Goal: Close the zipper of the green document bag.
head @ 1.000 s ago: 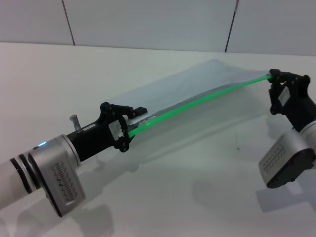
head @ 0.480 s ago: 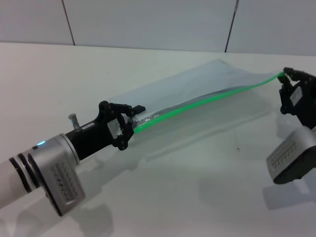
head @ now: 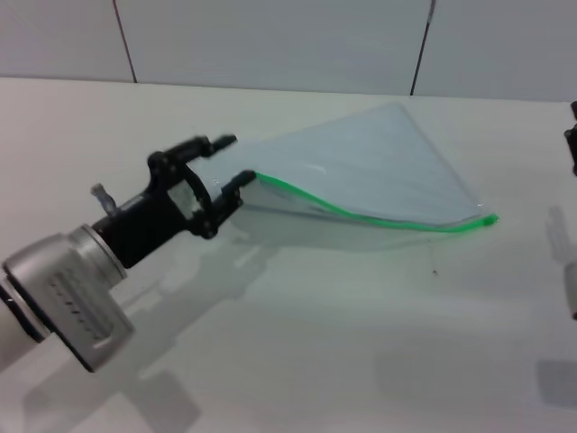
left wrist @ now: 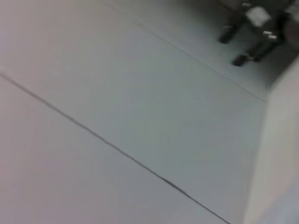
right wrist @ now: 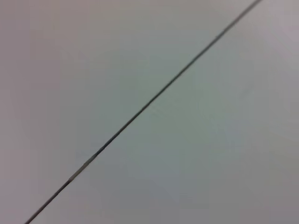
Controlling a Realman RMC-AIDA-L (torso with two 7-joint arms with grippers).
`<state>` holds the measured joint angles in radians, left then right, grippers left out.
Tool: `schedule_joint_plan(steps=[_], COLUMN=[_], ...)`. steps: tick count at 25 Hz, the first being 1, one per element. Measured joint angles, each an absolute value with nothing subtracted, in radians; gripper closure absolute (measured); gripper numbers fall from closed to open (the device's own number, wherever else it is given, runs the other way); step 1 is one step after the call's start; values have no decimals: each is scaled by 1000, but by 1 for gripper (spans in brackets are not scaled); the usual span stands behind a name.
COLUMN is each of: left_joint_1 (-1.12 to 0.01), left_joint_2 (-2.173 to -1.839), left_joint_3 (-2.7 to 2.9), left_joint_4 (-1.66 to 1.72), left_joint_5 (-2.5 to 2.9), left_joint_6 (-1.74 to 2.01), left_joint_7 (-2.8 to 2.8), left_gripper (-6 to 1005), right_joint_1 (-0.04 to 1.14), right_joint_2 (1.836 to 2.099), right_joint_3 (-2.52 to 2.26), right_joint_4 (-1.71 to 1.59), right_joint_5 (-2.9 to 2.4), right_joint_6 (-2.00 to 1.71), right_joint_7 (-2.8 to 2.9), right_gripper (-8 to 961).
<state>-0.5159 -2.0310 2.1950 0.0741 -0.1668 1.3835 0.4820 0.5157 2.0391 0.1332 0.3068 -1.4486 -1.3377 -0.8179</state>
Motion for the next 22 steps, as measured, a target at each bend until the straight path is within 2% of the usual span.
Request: schedule_joint_plan(steps=[3, 18, 22], left_joint_1=[-509, -480, -473], left_joint_2=[-2029, -2028, -2026], left_joint_3=[2195, 2195, 2195], left_joint_4=[71, 66, 65], left_joint_5=[-222, -670, -728], left_joint_6=[1456, 1570, 1572], left_joint_7=[412, -23, -138], left_gripper=[514, 504, 503], right_joint_1=[503, 500, 504], right_joint_2=[2041, 2039, 2040], right_joint_3=[129, 19, -6], right_joint_4=[307, 267, 267], right_joint_5=[-1454, -1465, -1466], right_joint_6=[-1399, -1589, -1593], right_joint_7=[-723, -115, -91], right_gripper=[371, 60, 60])
